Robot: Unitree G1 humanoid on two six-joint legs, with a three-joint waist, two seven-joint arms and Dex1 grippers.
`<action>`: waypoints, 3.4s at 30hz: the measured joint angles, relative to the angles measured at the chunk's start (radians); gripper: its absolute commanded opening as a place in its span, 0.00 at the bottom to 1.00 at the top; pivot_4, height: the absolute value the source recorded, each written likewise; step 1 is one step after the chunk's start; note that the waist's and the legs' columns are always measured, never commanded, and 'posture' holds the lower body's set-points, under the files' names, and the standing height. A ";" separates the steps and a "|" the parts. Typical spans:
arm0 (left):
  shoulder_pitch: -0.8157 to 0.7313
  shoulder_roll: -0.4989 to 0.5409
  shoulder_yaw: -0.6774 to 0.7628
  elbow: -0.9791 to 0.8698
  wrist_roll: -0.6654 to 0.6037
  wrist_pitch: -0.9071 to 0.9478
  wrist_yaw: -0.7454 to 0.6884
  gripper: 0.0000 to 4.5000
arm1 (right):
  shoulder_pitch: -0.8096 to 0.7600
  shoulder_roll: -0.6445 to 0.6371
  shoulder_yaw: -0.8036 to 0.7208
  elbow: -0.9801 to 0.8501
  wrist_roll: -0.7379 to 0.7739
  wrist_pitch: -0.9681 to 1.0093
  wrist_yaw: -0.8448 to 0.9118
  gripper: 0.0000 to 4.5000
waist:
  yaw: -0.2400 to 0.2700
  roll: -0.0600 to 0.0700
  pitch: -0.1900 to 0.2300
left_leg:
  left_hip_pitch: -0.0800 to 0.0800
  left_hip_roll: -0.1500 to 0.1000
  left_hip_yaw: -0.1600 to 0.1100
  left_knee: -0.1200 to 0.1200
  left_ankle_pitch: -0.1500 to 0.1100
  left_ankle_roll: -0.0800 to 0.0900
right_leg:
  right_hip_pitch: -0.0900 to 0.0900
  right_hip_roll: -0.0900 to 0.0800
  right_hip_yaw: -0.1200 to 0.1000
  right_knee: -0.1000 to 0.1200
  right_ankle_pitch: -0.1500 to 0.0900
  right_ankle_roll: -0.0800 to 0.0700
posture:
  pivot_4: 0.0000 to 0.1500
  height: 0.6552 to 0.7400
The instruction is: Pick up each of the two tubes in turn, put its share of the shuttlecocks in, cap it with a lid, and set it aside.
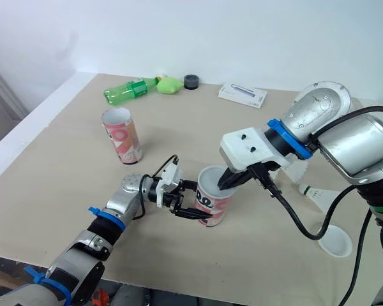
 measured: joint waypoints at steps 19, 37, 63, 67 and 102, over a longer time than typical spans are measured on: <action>0.009 -0.003 0.007 -0.009 0.000 0.001 0.003 0.72 | -0.073 0.061 0.040 0.095 -0.017 -0.003 0.003 0.03 | -0.001 0.001 -0.001 | 0.000 0.000 0.001 -0.001 0.000 0.000 | 0.000 0.000 0.000 0.000 -0.001 0.000 | 1.00 0.77; 0.026 -0.003 0.007 -0.041 -0.001 0.027 0.021 0.72 | -0.108 0.042 0.087 0.149 -0.064 -0.132 0.006 0.03 | -0.001 0.002 0.000 | 0.000 0.000 0.000 -0.001 0.000 0.000 | -0.001 0.000 0.000 0.000 -0.001 0.000 | 1.00 0.77; 0.023 -0.004 0.003 -0.035 0.000 0.005 0.004 0.72 | -0.054 0.007 -0.005 0.072 0.121 0.086 0.004 0.03 | 0.002 0.004 0.002 | -0.005 -0.001 -0.001 -0.002 0.000 0.000 | -0.001 -0.001 -0.001 0.000 -0.001 -0.002 | 1.00 0.77; 0.021 -0.007 0.006 -0.025 0.000 -0.010 0.004 0.72 | 0.007 -0.021 -0.171 0.057 0.186 0.163 -0.005 0.03 | 0.002 0.004 0.002 | -0.005 -0.001 -0.001 -0.002 -0.001 -0.001 | -0.001 -0.001 -0.001 0.000 -0.001 -0.002 | 1.00 0.77; 0.203 0.372 0.112 -0.439 -0.042 0.116 -0.021 1.00 | 1.159 0.087 -0.912 -0.309 0.167 0.364 -0.426 0.99 | -0.006 0.013 0.018 | -0.008 0.001 0.001 -0.001 0.000 -0.001 | -0.004 0.002 0.001 0.001 -0.003 0.004 | 1.00 0.77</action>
